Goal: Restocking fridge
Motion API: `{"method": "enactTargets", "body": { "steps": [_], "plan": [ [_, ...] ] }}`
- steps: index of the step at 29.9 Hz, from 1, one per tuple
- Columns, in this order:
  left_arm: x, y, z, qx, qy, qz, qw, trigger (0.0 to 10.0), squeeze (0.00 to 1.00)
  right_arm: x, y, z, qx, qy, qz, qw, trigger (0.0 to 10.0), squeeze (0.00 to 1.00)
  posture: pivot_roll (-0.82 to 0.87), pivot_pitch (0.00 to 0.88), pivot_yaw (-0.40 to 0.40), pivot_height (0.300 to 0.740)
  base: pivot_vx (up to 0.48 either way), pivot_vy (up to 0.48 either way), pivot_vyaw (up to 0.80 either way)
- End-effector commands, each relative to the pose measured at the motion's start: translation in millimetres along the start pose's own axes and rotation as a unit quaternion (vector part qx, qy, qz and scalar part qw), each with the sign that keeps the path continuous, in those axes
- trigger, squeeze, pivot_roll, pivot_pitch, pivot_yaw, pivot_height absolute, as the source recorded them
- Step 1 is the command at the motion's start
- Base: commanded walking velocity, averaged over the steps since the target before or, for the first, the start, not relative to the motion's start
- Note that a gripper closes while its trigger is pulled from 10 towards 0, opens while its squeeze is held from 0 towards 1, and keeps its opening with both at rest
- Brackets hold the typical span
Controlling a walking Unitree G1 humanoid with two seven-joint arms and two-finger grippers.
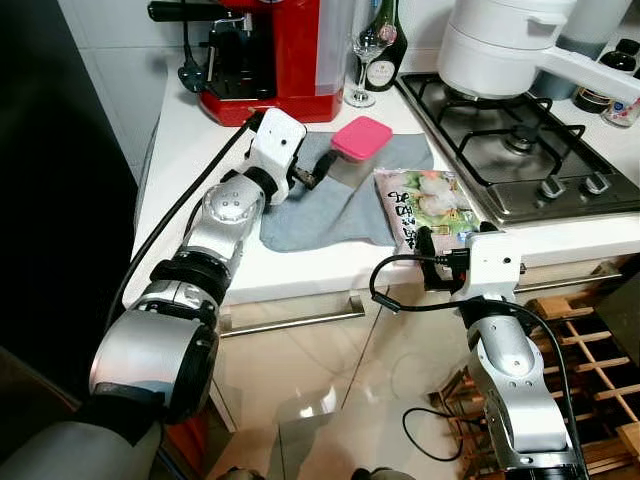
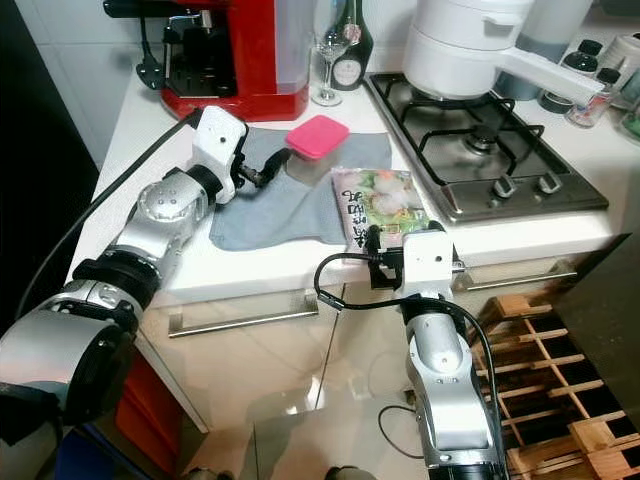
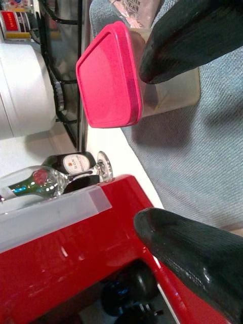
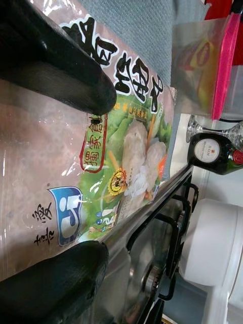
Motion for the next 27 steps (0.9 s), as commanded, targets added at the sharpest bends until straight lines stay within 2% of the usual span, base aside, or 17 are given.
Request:
{"method": "enactTargets", "body": {
  "steps": [1,4,6,8,11,27],
  "plan": [
    [1.4,-1.2,3,-0.014,-0.004,0.004,1.000,10.0,0.00,1.4,-2.1,-3,-0.004,0.004,-0.002,1.000,10.0,0.29,-0.17,0.019,0.001,0.740,0.000,0.000,0.00],
    [2.0,-1.8,3,-0.031,-0.006,0.009,0.999,10.0,0.00,1.4,-2.2,-3,-0.004,0.004,-0.002,1.000,10.0,0.29,-0.17,0.019,0.001,0.740,0.000,0.000,0.00],
    [3.7,-9.1,4,-0.062,-0.014,0.008,0.998,10.0,0.00,1.4,-2.3,-4,-0.005,0.004,-0.002,1.000,10.0,0.29,-0.17,0.014,0.003,0.740,0.000,0.000,0.00],
    [3.6,-15.2,1,-0.063,-0.010,0.004,0.998,10.0,0.00,1.4,-2.2,-4,-0.005,0.004,-0.002,1.000,10.0,0.29,-0.17,0.014,0.002,0.740,0.000,0.000,0.00],
    [2.0,-32.9,-9,-0.072,0.000,-0.007,0.997,10.0,0.00,1.6,-1.5,-1,-0.006,-0.002,0.001,1.000,10.0,0.29,-0.18,0.010,0.001,0.740,0.000,0.000,0.00],
    [11.2,-55.4,-8,-0.105,0.013,-0.019,0.994,10.0,0.00,0.1,-1.1,1,-0.008,-0.007,0.004,1.000,10.0,0.29,-0.19,0.004,0.000,0.740,0.000,0.000,0.00]
  ]
}}
Point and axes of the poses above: a point about 5 cm out from each wrist's last joint towards the gripper, its own x axis pointing out of the wrist towards the gripper, its own z axis along the axis of the wrist's last joint, y = z × x, the point moved 5 cm from there along x, pointing out of the wrist towards the gripper, and after that the axes turned 2 degrees about x, right-handed, at the moved point
